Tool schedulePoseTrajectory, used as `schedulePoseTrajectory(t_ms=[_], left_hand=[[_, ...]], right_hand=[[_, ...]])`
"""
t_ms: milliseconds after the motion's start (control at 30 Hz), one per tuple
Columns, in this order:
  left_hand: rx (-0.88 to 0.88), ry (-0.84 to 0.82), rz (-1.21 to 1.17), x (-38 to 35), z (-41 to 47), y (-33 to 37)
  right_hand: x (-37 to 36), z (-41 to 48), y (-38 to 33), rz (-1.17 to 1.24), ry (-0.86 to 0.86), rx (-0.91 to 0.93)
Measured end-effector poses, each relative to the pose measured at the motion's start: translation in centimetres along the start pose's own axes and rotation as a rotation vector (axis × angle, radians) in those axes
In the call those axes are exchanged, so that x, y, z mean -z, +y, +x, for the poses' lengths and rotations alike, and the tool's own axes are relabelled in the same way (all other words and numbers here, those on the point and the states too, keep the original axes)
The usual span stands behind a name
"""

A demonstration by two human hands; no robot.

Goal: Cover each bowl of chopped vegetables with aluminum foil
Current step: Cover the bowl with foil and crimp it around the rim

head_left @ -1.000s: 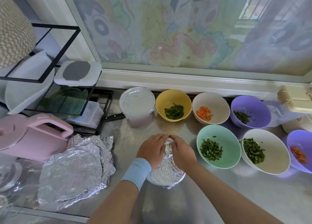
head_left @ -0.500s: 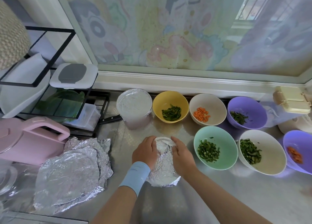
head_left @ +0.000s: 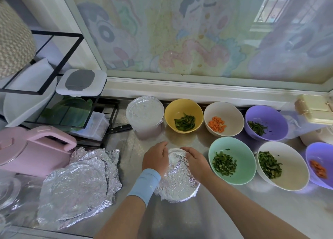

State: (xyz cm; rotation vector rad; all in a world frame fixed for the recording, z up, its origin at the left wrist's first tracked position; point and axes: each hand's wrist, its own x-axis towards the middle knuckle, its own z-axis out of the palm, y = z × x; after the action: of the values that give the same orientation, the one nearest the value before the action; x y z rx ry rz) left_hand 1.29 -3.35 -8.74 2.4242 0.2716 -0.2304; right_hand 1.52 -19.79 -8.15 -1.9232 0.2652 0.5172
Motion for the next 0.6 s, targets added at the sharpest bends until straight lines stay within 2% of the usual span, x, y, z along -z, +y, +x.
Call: schedulePoseTrajectory(t_ms=[67,133,233,367,500,600], left_hand=[[-0.105,-0.110,-0.071,0.0,0.3,0.3],[-0.119,-0.157,-0.023,-0.5,0.3,0.4],[-0.003,-0.063,-0.024,-0.8,0.2,-0.1],[0.114,-0.022,-0.102,-0.8,-0.3,-0.1],[0.145,-0.044,-0.128,-0.8,-0.8,0.2],[0.199,-0.128,-0.125,0.2,-0.1,0.5]], right_hand=[[0.0,-0.1,0.0,0.001,0.021,0.025],[-0.1,-0.5,0.4,-0.074,0.093,0.047],[-0.5,-1.2,0.7,-0.219,0.175,0.059],[-1.0,-1.0,0.7,-0.186,0.123,0.014],[-0.5,-0.6,1.2,-0.178,0.099,-0.019],[-0.3,-0.4,1.3,-0.207,0.077,-0.016]])
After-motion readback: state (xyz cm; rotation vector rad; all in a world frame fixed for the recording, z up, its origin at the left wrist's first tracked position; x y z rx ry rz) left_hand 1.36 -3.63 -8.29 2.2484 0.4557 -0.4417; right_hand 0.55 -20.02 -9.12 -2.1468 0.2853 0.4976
